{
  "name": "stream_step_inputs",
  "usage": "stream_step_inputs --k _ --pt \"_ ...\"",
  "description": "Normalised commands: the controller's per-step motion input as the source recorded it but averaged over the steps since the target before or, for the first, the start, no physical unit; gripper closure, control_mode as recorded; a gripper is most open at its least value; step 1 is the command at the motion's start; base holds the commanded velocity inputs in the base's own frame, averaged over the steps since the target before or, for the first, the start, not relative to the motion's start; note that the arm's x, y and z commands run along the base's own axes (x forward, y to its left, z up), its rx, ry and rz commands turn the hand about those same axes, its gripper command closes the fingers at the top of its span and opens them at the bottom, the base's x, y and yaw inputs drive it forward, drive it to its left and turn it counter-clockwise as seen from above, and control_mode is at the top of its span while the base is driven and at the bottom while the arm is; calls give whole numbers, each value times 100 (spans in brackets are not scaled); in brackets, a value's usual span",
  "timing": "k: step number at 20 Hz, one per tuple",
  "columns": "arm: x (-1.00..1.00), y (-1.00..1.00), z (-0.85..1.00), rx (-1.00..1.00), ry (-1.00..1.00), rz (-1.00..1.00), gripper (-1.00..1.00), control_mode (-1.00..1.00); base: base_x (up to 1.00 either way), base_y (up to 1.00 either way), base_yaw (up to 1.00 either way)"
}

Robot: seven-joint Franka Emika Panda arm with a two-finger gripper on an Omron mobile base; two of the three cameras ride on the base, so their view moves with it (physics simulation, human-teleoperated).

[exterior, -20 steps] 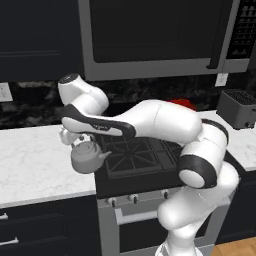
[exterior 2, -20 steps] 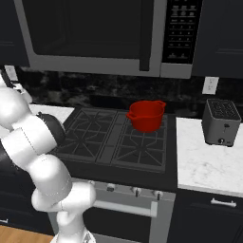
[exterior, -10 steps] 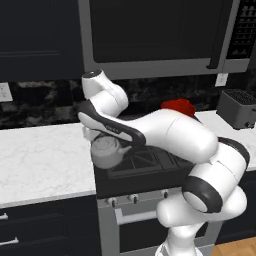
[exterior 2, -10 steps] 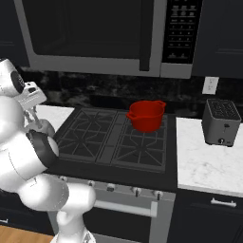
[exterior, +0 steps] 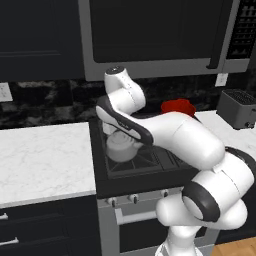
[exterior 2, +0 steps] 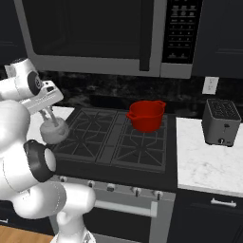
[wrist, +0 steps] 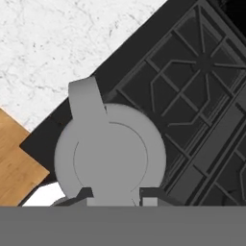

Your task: Pick the kettle from the counter and place it on a stove burner. Then turn the burner on.

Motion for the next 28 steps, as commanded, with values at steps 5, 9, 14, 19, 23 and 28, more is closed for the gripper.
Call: stream_step_inputs --k 5,9,14,19,23,28 --pt "51 -37 0 0 0 0 100 -100 0 0 0" --pt "17 -41 0 0 0 0 100 -100 0 0 0" --pt "2 -20 -20 0 0 0 100 -100 0 0 0" --pt "0 -7 -49 0 0 0 100 -100 0 0 0" --pt "0 -1 -25 0 -1 0 100 -100 0 0 0" --pt "5 -7 11 0 -2 0 100 -100 0 0 0"
